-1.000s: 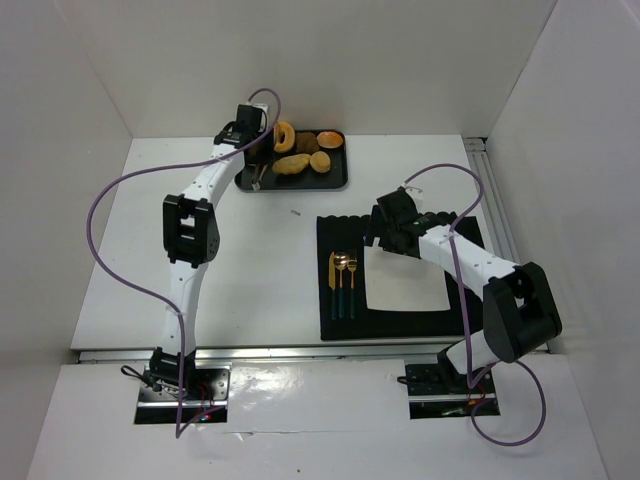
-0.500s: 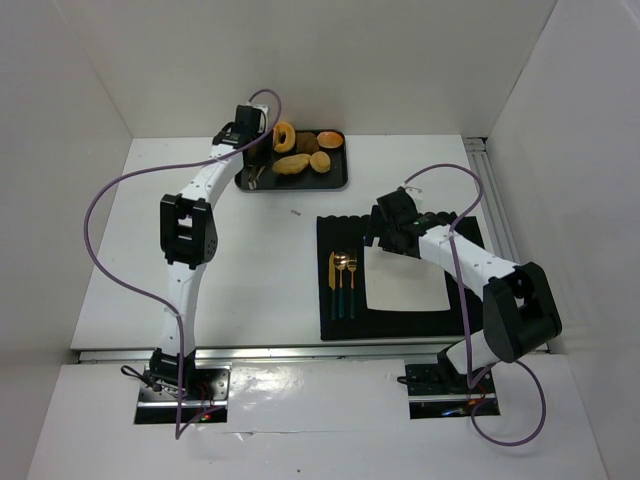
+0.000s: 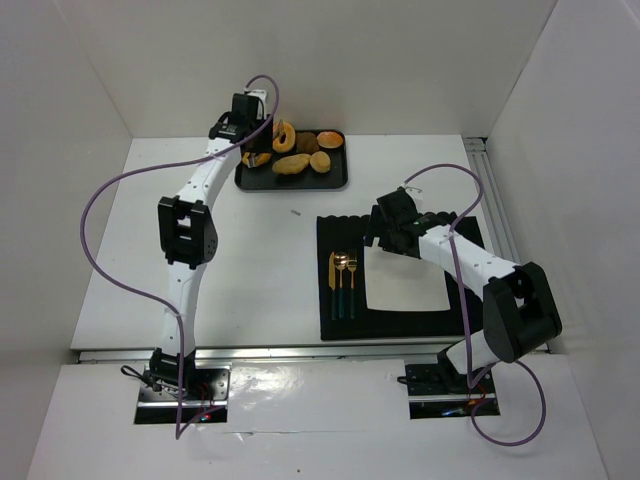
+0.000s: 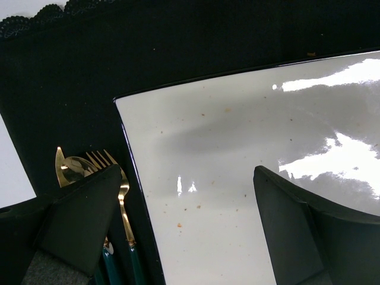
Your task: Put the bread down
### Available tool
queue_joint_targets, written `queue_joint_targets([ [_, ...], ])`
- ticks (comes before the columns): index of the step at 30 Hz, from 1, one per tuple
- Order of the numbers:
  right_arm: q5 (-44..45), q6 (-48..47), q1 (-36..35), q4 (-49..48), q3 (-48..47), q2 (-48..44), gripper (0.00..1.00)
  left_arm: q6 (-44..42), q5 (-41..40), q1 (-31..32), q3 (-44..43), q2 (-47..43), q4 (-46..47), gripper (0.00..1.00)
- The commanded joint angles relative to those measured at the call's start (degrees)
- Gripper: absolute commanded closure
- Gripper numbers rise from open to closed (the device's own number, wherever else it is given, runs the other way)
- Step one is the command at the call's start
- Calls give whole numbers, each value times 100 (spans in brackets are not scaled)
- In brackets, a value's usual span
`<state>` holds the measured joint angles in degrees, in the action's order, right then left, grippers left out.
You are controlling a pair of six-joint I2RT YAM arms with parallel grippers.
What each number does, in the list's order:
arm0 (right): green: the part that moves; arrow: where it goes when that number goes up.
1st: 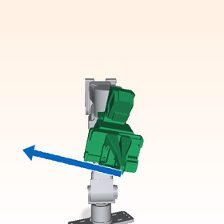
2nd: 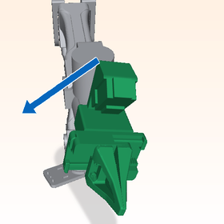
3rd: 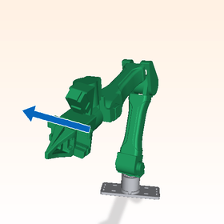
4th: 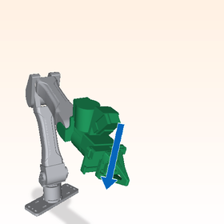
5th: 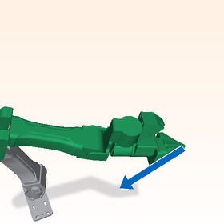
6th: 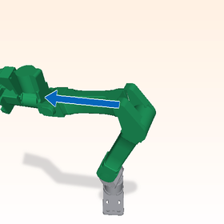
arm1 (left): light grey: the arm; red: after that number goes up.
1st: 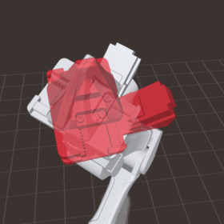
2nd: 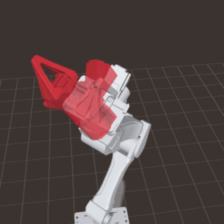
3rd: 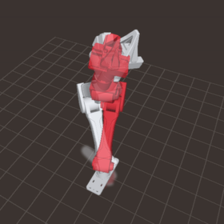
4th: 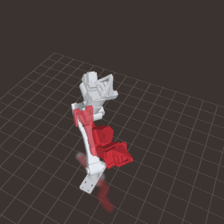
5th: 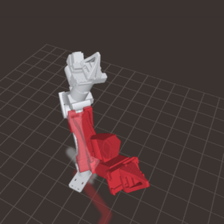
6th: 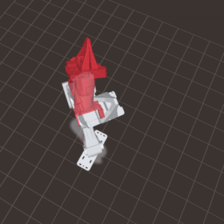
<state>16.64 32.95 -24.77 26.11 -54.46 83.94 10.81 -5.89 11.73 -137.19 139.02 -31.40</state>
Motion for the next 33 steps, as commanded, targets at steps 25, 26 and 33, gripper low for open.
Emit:
queue_joint_targets([
  [25,-65,-17,-54,-229,-206,61,1,-158,114,5,-177,125,-7,50],
  [26,-65,-17,-54,-229,-206,61,1,-158,114,5,-177,125,-7,50],
  [33,-65,-17,-54,-282,-206,122,1,-211,114,5,-177,125,-59,56],
])
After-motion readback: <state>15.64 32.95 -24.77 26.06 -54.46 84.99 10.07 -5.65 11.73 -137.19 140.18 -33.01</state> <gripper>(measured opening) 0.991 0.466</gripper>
